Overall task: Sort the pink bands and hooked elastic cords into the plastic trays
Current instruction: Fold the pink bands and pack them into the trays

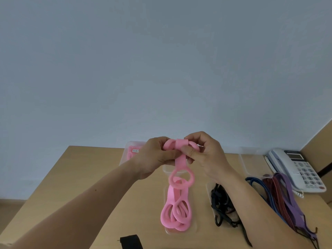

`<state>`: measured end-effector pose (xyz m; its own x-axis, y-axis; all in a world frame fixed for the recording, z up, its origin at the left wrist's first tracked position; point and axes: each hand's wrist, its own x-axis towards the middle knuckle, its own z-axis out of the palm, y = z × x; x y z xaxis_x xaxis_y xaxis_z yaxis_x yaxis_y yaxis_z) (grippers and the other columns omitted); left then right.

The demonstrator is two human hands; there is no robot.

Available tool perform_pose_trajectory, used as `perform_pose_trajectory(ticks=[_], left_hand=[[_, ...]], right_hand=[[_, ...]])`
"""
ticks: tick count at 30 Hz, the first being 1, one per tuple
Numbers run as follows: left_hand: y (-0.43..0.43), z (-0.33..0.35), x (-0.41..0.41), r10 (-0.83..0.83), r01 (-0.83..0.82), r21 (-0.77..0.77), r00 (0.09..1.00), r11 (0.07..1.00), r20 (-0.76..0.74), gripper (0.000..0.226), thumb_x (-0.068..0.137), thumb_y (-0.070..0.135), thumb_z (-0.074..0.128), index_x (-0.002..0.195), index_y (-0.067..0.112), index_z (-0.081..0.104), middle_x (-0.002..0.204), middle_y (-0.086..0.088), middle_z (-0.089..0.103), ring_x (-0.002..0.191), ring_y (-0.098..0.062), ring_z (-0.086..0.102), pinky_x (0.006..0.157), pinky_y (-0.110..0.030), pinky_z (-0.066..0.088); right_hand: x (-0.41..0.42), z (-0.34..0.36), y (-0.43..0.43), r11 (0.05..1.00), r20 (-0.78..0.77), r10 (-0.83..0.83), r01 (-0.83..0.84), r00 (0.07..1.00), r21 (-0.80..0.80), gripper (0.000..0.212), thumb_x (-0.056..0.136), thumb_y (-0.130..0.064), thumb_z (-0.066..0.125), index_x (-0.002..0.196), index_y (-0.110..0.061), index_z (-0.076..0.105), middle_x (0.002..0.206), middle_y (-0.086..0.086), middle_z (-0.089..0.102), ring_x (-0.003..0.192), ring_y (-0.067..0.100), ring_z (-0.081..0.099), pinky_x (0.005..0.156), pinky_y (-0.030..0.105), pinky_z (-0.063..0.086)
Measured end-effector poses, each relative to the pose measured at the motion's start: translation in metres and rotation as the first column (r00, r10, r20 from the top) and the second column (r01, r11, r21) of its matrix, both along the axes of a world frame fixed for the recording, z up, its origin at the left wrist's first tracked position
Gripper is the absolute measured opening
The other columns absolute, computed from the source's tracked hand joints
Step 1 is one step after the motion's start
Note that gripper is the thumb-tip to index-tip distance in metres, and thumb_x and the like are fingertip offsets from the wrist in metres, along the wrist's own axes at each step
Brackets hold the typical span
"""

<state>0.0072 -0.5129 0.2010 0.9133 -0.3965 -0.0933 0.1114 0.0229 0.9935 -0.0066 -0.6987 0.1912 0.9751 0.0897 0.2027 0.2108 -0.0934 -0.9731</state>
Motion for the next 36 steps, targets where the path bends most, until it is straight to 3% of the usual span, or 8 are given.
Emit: perform_pose_trajectory(ticks=[8, 11, 13, 16, 20, 24, 32, 36], left_hand=[[0.004, 0.005, 0.0, -0.086, 0.085, -0.018, 0.988, 0.996, -0.126, 0.03, 0.086, -0.004, 0.064, 0.113, -0.007, 0.053, 0.096, -0.023, 0.073, 0.089, -0.036, 0.072, 0.075, -0.041, 0.06], [0.008, 0.006, 0.002, -0.123, 0.119, -0.033, 0.978, 0.992, -0.17, 0.037, 0.078, 0.014, 0.064, 0.11, -0.002, 0.057, 0.095, -0.018, 0.071, 0.088, -0.033, 0.07, 0.081, -0.043, 0.059], [0.01, 0.004, 0.004, -0.098, 0.095, -0.027, 0.98, 0.995, -0.174, 0.04, 0.076, 0.02, 0.068, 0.11, -0.001, 0.06, 0.096, -0.018, 0.069, 0.088, -0.032, 0.069, 0.085, -0.047, 0.058], [0.011, -0.001, 0.006, -0.036, 0.034, -0.013, 0.99, 0.999, -0.134, 0.036, 0.076, 0.014, 0.076, 0.106, 0.001, 0.063, 0.092, -0.015, 0.068, 0.082, -0.028, 0.069, 0.081, -0.046, 0.059], [0.011, -0.006, 0.007, 0.001, -0.001, -0.009, 1.0, 1.0, -0.014, 0.027, 0.077, 0.004, 0.078, 0.101, 0.01, 0.067, 0.095, -0.01, 0.068, 0.083, -0.03, 0.071, 0.075, -0.043, 0.06], [0.009, -0.009, 0.006, -0.021, 0.022, -0.002, 0.997, 1.0, 0.079, 0.032, 0.08, 0.0, 0.077, 0.107, 0.01, 0.063, 0.096, -0.011, 0.068, 0.085, -0.031, 0.07, 0.079, -0.04, 0.059], [0.01, -0.007, 0.006, -0.12, 0.122, 0.018, 0.989, 0.992, -0.083, 0.028, 0.084, -0.006, 0.07, 0.11, -0.007, 0.059, 0.097, -0.023, 0.071, 0.079, -0.029, 0.069, 0.071, -0.031, 0.056], [0.013, -0.002, 0.008, -0.172, 0.178, 0.022, 0.971, 0.984, -0.167, 0.028, 0.082, -0.006, 0.064, 0.109, -0.007, 0.06, 0.094, -0.02, 0.07, 0.078, -0.032, 0.069, 0.075, -0.032, 0.056]], right_hand=[[-0.001, -0.002, 0.003, 0.997, 0.032, 0.032, -0.03, 0.999, -0.067, 0.031, 0.083, -0.005, 0.076, 0.089, -0.034, 0.066, 0.088, -0.011, 0.07, 0.066, 0.017, 0.066, 0.06, 0.028, 0.057], [-0.001, -0.007, 0.003, 0.987, 0.026, 0.06, -0.056, 0.998, -0.15, 0.033, 0.082, -0.006, 0.076, 0.093, -0.035, 0.065, 0.078, -0.014, 0.068, 0.072, 0.017, 0.065, 0.071, 0.034, 0.06], [-0.003, -0.009, 0.004, 0.987, 0.001, 0.09, -0.089, 0.996, -0.131, 0.032, 0.078, -0.007, 0.075, 0.095, -0.032, 0.065, 0.074, -0.003, 0.066, 0.073, 0.019, 0.065, 0.074, 0.04, 0.06], [-0.004, -0.01, 0.002, 0.99, -0.067, 0.115, -0.12, 0.991, -0.078, 0.03, 0.071, -0.016, 0.076, 0.096, -0.029, 0.066, 0.091, 0.017, 0.068, 0.085, 0.033, 0.067, 0.079, 0.047, 0.06], [0.0, -0.01, 0.0, 0.995, -0.148, 0.097, -0.091, 0.984, 0.047, 0.029, 0.08, -0.026, 0.076, 0.106, -0.019, 0.066, 0.107, 0.008, 0.069, 0.089, 0.027, 0.071, 0.08, 0.039, 0.06], [0.003, -0.007, -0.001, 0.997, -0.244, 0.067, -0.055, 0.967, 0.056, 0.023, 0.084, -0.031, 0.076, 0.098, -0.012, 0.071, 0.09, 0.014, 0.073, 0.075, 0.031, 0.068, 0.067, 0.036, 0.058], [0.0, -0.01, 0.0, 0.999, -0.091, -0.001, -0.003, 0.996, -0.042, 0.022, 0.078, -0.015, 0.082, 0.089, -0.03, 0.071, 0.086, -0.003, 0.072, 0.077, 0.019, 0.069, 0.071, 0.03, 0.058], [-0.004, -0.012, 0.002, 0.995, -0.039, 0.014, -0.018, 0.999, -0.093, 0.028, 0.068, -0.028, 0.083, 0.089, -0.036, 0.067, 0.09, 0.0, 0.07, 0.083, 0.023, 0.07, 0.075, 0.032, 0.059]])
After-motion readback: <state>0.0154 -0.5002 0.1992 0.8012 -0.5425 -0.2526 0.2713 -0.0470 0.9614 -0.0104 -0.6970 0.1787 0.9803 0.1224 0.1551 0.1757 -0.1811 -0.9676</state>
